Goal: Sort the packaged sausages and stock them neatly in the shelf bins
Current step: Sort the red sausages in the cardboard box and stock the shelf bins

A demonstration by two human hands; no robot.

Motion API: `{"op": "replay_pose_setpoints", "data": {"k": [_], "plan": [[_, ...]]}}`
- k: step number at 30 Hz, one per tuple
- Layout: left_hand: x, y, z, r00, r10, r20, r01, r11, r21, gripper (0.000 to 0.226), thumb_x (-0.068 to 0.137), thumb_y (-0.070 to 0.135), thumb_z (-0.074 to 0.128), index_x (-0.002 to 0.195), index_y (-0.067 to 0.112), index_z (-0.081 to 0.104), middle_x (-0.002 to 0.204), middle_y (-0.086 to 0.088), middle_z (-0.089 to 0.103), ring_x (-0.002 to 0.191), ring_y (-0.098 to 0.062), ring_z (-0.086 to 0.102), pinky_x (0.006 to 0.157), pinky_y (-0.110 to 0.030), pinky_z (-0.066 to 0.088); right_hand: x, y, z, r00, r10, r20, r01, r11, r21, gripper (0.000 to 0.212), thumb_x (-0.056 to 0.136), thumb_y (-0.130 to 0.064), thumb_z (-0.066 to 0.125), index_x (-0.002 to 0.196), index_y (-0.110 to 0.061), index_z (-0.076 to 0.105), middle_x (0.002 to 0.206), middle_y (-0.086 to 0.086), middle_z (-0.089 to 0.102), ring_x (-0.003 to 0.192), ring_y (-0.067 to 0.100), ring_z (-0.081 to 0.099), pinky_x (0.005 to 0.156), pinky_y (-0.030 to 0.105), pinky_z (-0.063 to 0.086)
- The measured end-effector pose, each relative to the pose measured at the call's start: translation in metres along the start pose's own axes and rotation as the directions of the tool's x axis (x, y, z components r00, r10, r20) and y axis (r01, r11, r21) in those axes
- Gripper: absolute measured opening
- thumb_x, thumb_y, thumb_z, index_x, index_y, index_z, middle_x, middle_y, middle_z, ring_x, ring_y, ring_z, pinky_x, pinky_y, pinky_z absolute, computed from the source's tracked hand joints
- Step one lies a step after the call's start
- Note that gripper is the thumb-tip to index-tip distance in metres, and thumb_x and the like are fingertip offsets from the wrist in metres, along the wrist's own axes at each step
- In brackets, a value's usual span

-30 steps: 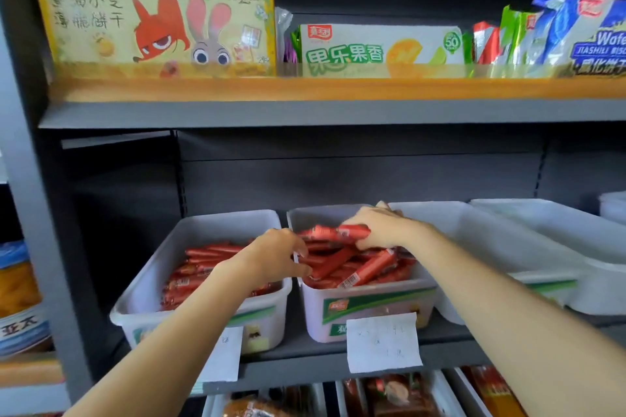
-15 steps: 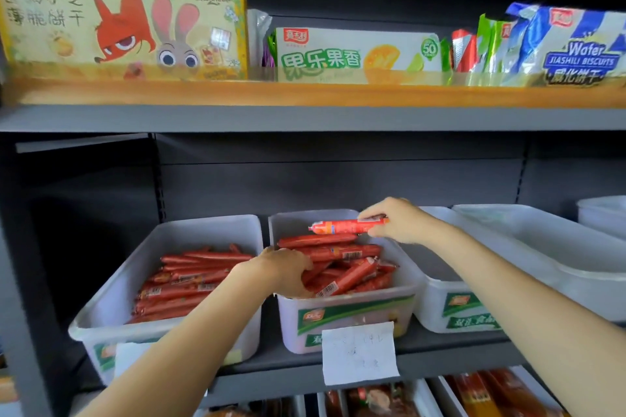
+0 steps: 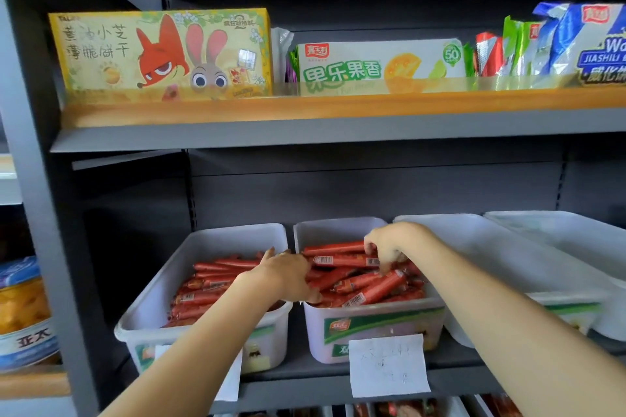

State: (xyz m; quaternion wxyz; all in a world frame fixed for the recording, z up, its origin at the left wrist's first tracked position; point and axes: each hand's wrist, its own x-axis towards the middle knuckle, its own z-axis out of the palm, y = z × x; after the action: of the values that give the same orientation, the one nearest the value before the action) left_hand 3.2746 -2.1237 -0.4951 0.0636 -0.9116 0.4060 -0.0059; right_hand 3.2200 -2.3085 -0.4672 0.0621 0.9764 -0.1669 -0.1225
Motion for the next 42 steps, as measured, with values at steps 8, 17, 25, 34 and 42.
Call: {"op": "replay_pose_setpoints", "data": {"k": [8,17,25,34,42], "plan": [[0.008,-0.001,0.001,0.998,-0.067,-0.017,0.068,0.997,0.04,0.048,0.087,0.039,0.054,0.129,0.017,0.052,0.137,-0.003,0.049,0.14,-0.024,0.025,0.116,-0.043,0.009,0.041,-0.003,0.033,0.937,-0.012,-0.35,0.102,0.966,0.239,0.029,0.087,-0.016,0.061,0.116,-0.021,0.059,0.12,0.006,0.061,0.111,0.028,0.058,0.087,0.035,0.046],[0.03,0.005,0.002,0.98,0.174,-0.096,-0.173,0.985,0.016,0.032,0.087,0.024,0.054,0.115,0.036,0.063,0.133,0.007,0.051,0.134,-0.018,0.033,0.111,-0.038,0.022,-0.049,0.029,0.014,0.942,-0.334,-0.034,0.334,0.924,0.185,0.038,0.085,-0.02,0.067,0.123,-0.023,0.061,0.106,-0.002,0.061,0.093,0.015,0.055,0.087,0.032,0.045],[0.048,0.006,0.002,0.997,-0.066,-0.047,0.076,0.963,0.259,0.048,0.096,0.018,0.036,0.144,0.018,0.033,0.153,-0.007,0.027,0.144,-0.024,0.014,0.115,-0.051,-0.003,-0.02,0.042,0.049,0.884,0.014,-0.467,0.123,0.957,0.261,0.007,0.086,-0.006,0.057,0.086,-0.003,0.063,0.09,0.023,0.061,0.082,0.037,0.059,0.064,0.035,0.041],[0.025,0.03,-0.005,0.967,0.034,-0.252,-0.028,0.999,0.03,0.037,0.096,0.029,0.041,0.131,0.032,0.051,0.137,0.002,0.052,0.128,-0.021,0.045,0.112,-0.034,0.025,-0.039,0.042,0.053,0.798,0.116,-0.591,0.075,0.955,0.289,0.032,0.091,-0.009,0.05,0.116,-0.023,0.065,0.121,0.008,0.059,0.117,0.032,0.048,0.092,0.038,0.039],[-0.035,0.145,0.047,0.611,0.298,-0.734,-0.611,0.766,-0.198,0.034,0.084,0.012,0.039,0.1,0.004,0.068,0.1,-0.013,0.065,0.091,-0.033,0.062,0.079,-0.028,0.04,-0.154,0.111,0.104,0.703,0.208,-0.68,0.227,0.841,0.492,0.023,0.091,-0.005,0.055,0.11,-0.009,0.067,0.108,-0.002,0.062,0.096,0.004,0.05,0.072,0.004,0.033]]}}
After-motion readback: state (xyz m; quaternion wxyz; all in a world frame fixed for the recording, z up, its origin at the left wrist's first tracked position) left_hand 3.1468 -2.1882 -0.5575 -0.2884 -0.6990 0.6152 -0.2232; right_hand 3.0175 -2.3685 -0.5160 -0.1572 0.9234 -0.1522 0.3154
